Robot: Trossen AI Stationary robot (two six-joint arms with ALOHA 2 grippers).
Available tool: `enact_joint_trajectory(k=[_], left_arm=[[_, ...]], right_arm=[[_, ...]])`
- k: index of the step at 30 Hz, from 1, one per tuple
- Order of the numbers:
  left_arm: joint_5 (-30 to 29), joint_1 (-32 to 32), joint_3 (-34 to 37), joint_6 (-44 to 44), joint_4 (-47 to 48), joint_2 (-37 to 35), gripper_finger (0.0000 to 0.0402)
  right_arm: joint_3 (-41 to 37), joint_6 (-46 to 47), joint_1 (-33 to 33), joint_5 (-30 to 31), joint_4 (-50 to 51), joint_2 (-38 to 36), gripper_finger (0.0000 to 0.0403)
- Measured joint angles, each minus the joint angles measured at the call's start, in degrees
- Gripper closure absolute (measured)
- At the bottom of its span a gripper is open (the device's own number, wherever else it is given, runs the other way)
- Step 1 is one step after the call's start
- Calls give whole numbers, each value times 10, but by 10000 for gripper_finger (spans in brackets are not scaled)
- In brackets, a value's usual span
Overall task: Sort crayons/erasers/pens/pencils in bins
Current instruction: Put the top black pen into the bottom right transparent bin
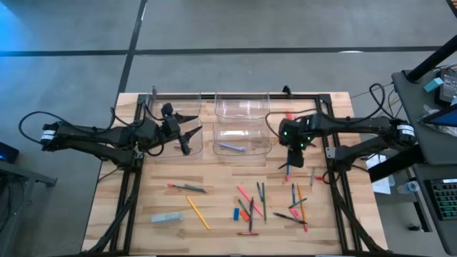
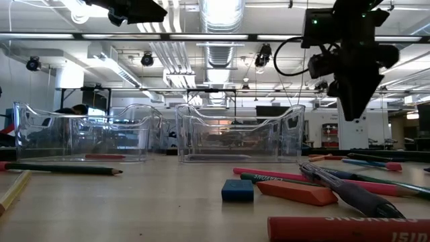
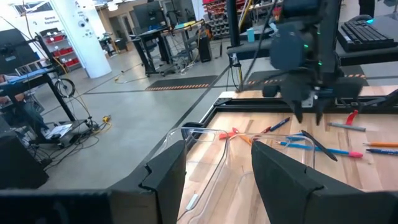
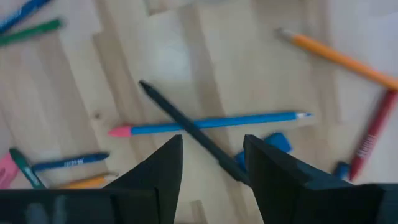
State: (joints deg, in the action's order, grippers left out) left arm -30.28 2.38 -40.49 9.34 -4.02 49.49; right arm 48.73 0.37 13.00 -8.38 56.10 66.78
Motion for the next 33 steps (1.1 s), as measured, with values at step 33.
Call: enact_joint_trajectory(k=[33], left_arm=[[0, 0, 0, 0, 0, 0, 235]], right_arm=[[-77, -4, -65, 9, -124, 69, 243]])
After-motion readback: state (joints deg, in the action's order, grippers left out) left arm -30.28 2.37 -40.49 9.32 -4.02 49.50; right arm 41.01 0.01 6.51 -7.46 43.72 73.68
